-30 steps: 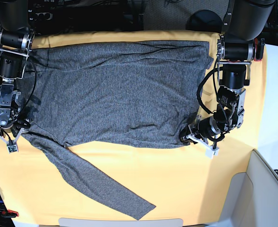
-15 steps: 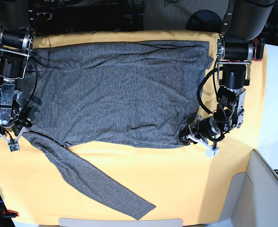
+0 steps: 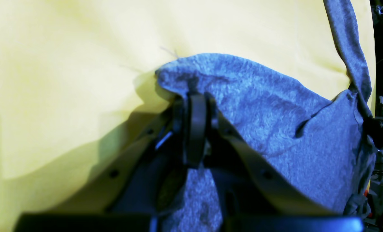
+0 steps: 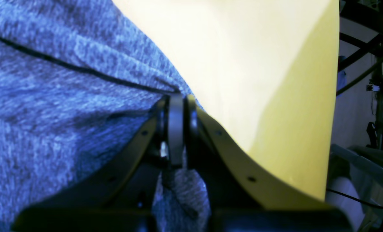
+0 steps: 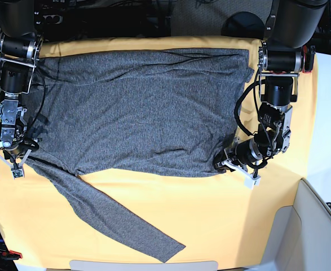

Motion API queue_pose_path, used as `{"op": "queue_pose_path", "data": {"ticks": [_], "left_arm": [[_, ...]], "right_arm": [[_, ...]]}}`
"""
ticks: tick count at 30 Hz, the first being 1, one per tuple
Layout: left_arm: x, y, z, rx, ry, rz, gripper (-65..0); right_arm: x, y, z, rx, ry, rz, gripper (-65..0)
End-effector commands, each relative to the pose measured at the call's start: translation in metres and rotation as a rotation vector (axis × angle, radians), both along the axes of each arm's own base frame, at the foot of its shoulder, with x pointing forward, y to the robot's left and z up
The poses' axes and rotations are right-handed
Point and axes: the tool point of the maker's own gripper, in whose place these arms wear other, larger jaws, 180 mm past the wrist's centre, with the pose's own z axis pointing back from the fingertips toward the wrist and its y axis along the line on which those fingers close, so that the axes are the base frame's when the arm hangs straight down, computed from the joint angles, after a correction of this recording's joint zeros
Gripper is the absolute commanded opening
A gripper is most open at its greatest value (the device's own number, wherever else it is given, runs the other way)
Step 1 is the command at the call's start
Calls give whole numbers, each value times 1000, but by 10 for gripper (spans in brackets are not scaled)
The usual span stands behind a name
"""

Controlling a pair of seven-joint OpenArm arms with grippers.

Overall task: Fold the T-shirt properly
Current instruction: 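Fold the grasped edge over the shirt toward the arm bases with both grippers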

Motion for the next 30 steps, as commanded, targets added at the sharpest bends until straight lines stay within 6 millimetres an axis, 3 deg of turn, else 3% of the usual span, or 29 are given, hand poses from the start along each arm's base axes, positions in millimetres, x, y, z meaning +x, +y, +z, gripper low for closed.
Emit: {"op": "queue_pose_path", "data": {"ticks": [1, 11, 17, 25, 30], "left_arm": [[2, 0, 4, 25, 9, -26, -648], [-2, 4, 35, 73, -81, -93, -648], [-12, 28, 49, 150, -133, -112, -648], [-33, 41, 57, 221, -176, -145, -648], [-46, 54, 72, 223, -201, -120, -648]], "right_arm": [[9, -12, 22, -37, -42, -5, -650], [6, -7, 50, -108, -125, 41, -650], [-3, -5, 58, -144, -146, 65, -650], [-25, -22, 73, -170, -192, 25, -650], [-37, -20, 72, -191, -189, 42, -650]]}}
